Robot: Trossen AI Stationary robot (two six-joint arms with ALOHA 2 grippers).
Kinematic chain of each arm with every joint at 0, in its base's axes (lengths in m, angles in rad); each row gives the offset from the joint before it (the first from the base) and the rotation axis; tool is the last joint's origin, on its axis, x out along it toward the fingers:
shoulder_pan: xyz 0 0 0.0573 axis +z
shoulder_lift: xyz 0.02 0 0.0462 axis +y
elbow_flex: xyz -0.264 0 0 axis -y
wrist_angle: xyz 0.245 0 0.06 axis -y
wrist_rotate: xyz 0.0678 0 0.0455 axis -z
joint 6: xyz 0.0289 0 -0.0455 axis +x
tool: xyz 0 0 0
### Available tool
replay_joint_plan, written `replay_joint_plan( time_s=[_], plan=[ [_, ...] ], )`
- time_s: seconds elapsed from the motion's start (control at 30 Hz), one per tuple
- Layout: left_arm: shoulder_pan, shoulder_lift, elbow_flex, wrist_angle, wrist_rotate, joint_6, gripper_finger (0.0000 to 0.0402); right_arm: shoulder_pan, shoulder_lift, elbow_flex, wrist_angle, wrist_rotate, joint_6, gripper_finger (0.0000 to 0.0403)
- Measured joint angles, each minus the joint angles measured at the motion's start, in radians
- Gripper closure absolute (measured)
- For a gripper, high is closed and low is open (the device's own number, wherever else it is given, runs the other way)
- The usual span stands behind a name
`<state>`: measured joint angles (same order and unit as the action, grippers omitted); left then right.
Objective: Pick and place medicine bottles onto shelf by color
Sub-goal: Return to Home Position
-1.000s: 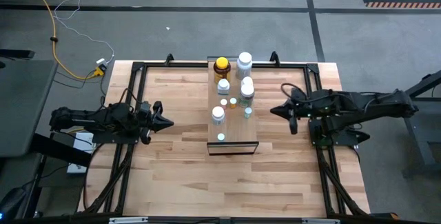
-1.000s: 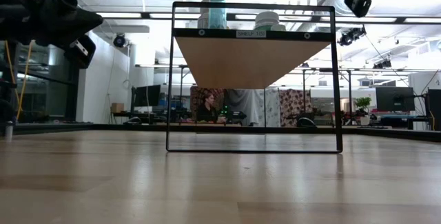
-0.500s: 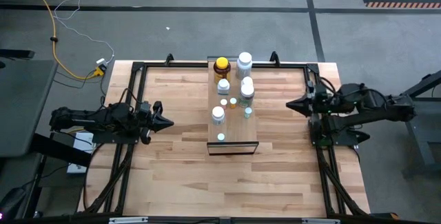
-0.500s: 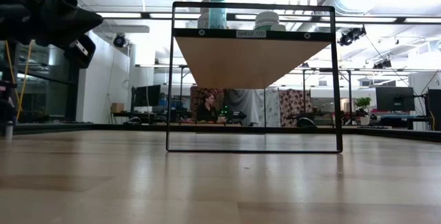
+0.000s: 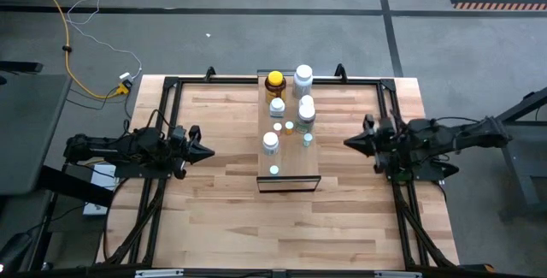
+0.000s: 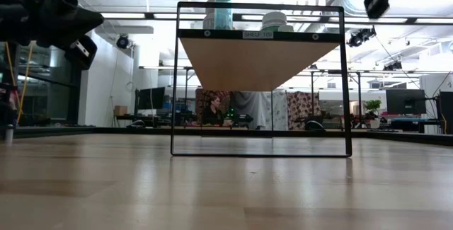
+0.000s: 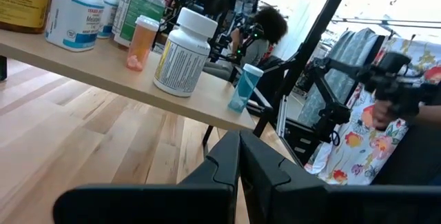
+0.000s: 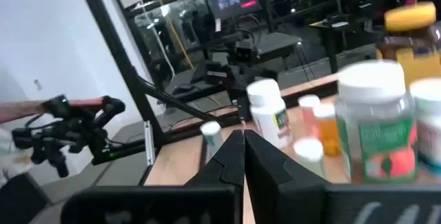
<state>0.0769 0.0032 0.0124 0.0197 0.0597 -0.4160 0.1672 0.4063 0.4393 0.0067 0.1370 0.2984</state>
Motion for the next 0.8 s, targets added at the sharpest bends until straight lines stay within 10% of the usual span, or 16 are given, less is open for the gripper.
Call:
replay_joint_plan(
  time_s=[0.8],
  plan=[
    [0.000,0.000,0.000,0.002,-0.003,0.000,0.0401,-0.052,-0.374,-0.428,0.110,0.153,0.034,0.0403]
  ],
)
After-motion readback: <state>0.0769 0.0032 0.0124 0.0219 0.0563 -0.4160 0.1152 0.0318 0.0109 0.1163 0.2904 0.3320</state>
